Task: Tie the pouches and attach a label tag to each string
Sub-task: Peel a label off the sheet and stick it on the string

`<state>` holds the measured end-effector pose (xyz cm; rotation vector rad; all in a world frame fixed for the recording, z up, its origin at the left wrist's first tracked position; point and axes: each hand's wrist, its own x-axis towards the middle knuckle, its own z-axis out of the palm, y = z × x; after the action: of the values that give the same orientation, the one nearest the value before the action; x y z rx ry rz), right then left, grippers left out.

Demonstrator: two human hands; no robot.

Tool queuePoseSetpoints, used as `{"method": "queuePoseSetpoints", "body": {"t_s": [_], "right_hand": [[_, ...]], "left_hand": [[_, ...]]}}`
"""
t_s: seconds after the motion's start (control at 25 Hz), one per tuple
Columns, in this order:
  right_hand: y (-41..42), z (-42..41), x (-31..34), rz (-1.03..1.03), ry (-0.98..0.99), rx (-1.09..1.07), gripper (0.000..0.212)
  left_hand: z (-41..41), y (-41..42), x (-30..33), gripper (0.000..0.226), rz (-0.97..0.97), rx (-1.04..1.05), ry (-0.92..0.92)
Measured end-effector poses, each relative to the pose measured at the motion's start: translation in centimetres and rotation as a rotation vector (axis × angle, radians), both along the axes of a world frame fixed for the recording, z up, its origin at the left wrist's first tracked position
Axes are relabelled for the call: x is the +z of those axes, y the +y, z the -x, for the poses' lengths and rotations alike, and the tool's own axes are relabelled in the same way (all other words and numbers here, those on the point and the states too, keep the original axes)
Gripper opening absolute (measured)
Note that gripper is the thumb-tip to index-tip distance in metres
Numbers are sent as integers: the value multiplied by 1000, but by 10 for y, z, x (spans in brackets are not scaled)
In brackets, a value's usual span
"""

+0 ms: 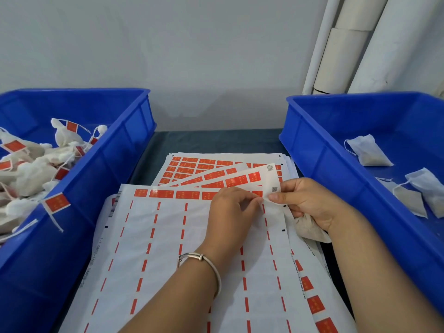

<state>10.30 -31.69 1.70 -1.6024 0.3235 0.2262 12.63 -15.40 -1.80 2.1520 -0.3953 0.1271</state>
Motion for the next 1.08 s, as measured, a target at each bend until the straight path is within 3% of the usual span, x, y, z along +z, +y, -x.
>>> {"method": "queuePoseSetpoints", "body": {"t_s": [0.16,0.64,1.08], "right_hand": [[0,-1,-1,23,1,6,6],[-2,0,-2,35,-49,46,15],[-1,0,-4,24,-53,22,15]], "left_hand": [[-1,3,-2,2,32,9,-25],[0,0,-1,24,35,19,-17],[-1,0,-2,19,18,-5,-42]]}}
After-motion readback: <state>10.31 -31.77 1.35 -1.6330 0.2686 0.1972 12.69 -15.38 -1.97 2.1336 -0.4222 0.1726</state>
